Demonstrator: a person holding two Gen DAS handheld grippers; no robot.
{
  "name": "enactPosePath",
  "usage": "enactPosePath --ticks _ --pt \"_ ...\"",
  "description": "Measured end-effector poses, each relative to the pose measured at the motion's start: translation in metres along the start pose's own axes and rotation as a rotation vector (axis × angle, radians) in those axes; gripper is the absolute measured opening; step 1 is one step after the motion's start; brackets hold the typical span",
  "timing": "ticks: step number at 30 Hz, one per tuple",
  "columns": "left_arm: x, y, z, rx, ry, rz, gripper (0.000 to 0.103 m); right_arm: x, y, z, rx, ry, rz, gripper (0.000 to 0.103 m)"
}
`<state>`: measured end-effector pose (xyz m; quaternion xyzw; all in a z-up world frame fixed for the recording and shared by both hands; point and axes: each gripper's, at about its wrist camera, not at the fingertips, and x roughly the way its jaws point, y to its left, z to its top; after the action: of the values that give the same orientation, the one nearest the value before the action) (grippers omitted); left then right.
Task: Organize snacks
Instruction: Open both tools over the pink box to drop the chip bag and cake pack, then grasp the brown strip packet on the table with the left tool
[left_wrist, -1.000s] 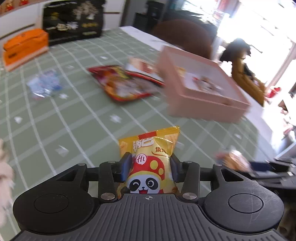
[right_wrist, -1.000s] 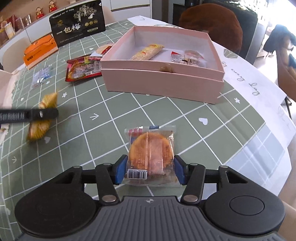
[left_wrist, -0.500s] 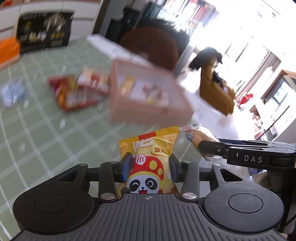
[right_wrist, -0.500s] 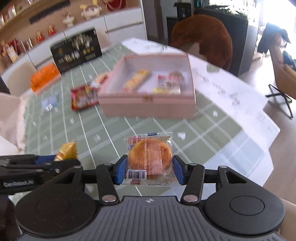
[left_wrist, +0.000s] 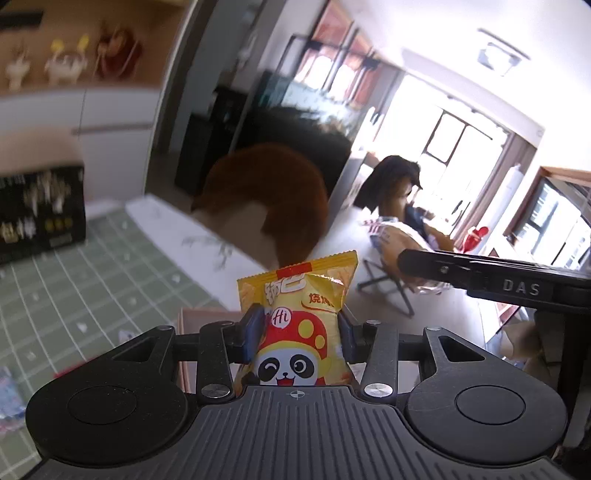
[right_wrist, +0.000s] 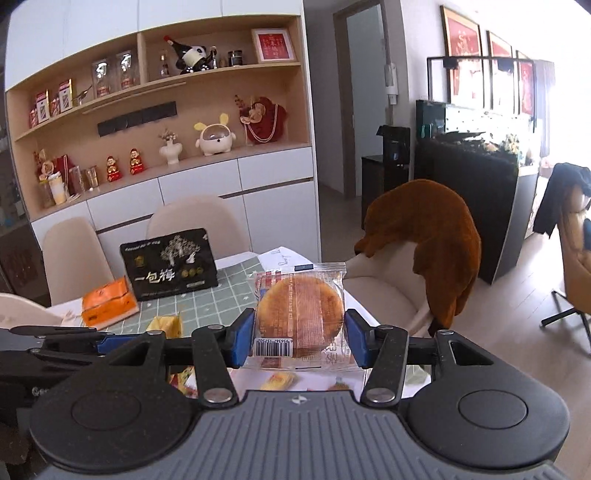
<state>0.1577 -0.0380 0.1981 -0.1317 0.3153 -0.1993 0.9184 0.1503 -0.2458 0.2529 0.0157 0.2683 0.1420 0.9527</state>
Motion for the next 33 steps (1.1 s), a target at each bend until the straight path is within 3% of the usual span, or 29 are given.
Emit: enactPosePath --ticks 3,8,11,14,16,18,21,23,27,30,33 --pt "0.045 0.022 -0.017 -0.061 0.088 -0.008 0.047 0.040 -0.014 -0.014 0.032 0.043 -0.013 0.052" --pt "0.107 0.057 -0.053 -0.128 0.231 -0.025 0.045 0.123 -0.033 -0.062 0.147 0.239 -0.017 0.052" --pt "0.102 0.076 -0.056 -0.138 0.200 -0.035 0.045 0.160 -0.031 -0.084 0.171 0.354 -0.018 0.054" --pt "0.080 0.106 -0.048 -0.175 0.140 -0.022 0.045 0.177 -0.024 -0.098 0.161 0.393 -0.042 0.061" --pt "0.059 0.135 -0.041 -0.193 0.057 0.069 0.046 0.186 -0.014 -0.099 0.135 0.395 -0.054 0.063" --pt "0.038 0.173 -0.037 -0.217 -0.004 0.227 0.046 0.189 -0.006 -0.093 0.099 0.390 -0.050 0.064" --pt "0.022 0.233 -0.045 -0.230 0.018 0.498 0.046 0.191 0.017 -0.077 0.025 0.373 -0.035 0.067" --pt "0.010 0.266 -0.057 -0.281 0.027 0.623 0.045 0.192 0.039 -0.065 -0.027 0.367 -0.006 0.073" --pt "-0.006 0.307 -0.073 -0.417 0.002 0.692 0.045 0.207 0.099 -0.043 -0.150 0.397 0.088 0.077" --pt "0.000 0.309 -0.074 -0.400 0.013 0.673 0.046 0.239 0.138 -0.029 -0.171 0.446 0.131 0.079" --pt "0.007 0.303 -0.073 -0.359 0.049 0.671 0.046 0.292 0.159 -0.027 -0.136 0.535 0.112 0.079"
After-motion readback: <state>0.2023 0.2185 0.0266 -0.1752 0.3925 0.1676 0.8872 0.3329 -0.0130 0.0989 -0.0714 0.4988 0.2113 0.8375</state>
